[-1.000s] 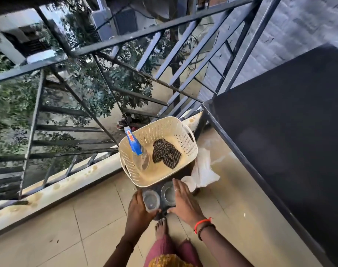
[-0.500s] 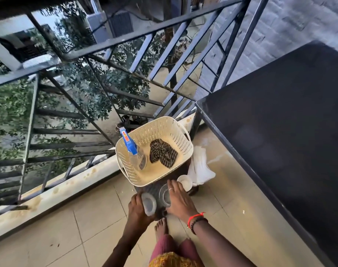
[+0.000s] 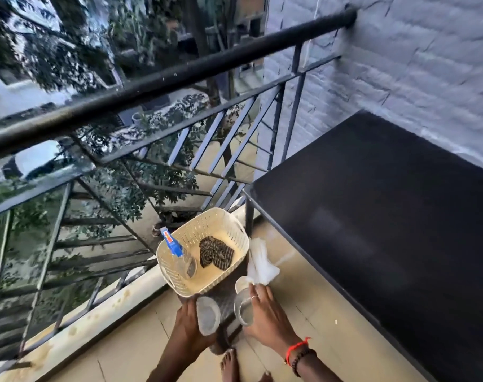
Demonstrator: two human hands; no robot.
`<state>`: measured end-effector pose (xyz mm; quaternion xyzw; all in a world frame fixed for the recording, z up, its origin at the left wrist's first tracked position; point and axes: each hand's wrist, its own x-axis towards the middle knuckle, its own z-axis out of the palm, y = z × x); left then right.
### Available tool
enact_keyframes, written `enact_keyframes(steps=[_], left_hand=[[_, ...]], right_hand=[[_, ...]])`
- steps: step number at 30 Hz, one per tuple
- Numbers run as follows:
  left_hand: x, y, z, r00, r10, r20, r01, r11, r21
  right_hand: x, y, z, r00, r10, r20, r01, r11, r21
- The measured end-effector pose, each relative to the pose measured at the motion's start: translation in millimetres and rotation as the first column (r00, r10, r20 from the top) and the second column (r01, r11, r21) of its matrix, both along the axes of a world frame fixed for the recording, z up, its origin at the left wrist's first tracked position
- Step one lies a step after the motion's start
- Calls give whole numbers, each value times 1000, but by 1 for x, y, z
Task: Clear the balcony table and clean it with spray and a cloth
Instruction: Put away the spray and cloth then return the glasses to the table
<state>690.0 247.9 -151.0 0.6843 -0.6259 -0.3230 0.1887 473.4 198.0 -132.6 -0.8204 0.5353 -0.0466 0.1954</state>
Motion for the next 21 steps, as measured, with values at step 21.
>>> enact_keyframes(steps=[21], left_hand=[[-132,-187,181,886,-463,30,462,876,-137]], right_hand=[[-108,-57,177,850,-502,158,523,841,-140]])
